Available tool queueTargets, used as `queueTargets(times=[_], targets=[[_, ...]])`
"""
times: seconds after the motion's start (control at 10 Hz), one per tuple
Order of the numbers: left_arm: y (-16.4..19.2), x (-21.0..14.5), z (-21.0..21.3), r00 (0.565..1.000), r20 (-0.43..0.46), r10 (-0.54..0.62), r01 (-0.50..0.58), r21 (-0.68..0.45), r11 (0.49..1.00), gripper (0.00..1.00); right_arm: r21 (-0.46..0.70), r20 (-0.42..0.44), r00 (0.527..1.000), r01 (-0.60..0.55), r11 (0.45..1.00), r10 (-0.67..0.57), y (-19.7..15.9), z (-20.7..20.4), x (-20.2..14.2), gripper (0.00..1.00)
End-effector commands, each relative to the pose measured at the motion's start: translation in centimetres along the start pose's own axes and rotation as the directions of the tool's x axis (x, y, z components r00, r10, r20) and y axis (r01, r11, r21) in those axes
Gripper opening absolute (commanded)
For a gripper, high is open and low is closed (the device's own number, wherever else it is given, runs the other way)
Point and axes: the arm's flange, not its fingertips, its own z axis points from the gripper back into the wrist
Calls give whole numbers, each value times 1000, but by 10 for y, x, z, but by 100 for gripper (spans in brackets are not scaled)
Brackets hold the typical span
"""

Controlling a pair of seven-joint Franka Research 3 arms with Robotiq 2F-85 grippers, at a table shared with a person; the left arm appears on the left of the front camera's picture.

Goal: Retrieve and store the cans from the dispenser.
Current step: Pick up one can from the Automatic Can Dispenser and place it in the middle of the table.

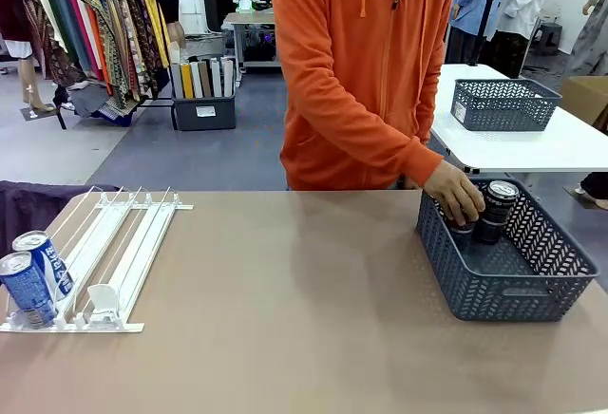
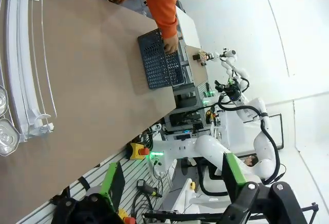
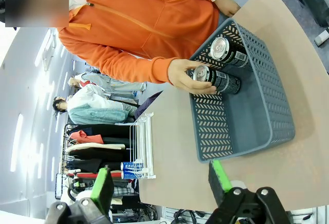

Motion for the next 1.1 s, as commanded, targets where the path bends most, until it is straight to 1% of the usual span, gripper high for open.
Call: queueTargets(times=[0.0,0.1,0.2,0.3,0.4,0.5,0.6,0.7,0.8,0.9,1.0], targets=[[-1,0,1,1000,4,-23,23,-22,1000,100,36,15,1000,-24,999,23,1,-1,2,100],[-1,0,1,1000,4,-23,23,-22,1000,100,36,15,1000,-24,999,23,1,-1,2,100],[0,0,0,1000,-1,0,0,0,1000,100,36,15,1000,-24,999,23,1,-1,2,100],[-4,-2,-14,999,-29,-46,50,175,983,100,36,15,1000,-24,999,23,1,-1,2,100],[0,-8,-26,987,-146,-69,116,344,932,100,36,15,1000,-24,999,23,1,-1,2,100],[4,-13,-36,973,-219,-73,176,501,847,100,36,15,1000,-24,999,23,1,-1,2,100],[5,-17,-48,952,-282,-120,273,605,748,100,36,15,1000,-24,999,23,1,-1,2,100],[7,-18,-60,920,-371,-128,357,655,666,100,36,15,1000,-24,999,23,1,-1,2,100],[10,-14,-72,918,-373,-134,383,745,547,100,36,15,1000,-24,999,23,1,-1,2,100],[14,-10,-82,918,-387,-85,381,803,458,100,36,15,1000,-24,999,23,1,-1,2,100],[16,-5,-90,920,-387,-66,375,816,440,100,36,15,1000,-24,999,23,1,-1,2,100]])
